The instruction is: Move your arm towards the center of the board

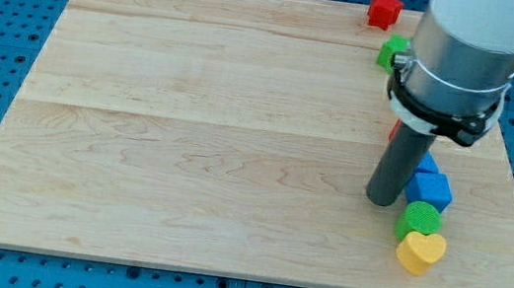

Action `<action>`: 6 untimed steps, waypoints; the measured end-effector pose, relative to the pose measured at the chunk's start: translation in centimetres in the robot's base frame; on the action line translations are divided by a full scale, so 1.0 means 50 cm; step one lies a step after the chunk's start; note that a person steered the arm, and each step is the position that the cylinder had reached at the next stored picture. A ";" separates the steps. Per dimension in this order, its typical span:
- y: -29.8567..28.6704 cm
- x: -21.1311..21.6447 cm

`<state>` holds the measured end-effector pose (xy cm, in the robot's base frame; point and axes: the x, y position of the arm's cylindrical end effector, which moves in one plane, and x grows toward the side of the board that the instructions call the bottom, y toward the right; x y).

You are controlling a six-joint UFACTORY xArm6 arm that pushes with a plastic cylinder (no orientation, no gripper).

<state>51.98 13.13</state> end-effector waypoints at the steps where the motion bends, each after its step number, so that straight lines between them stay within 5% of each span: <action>1: -0.013 0.014; 6: -0.084 -0.067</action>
<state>48.61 8.94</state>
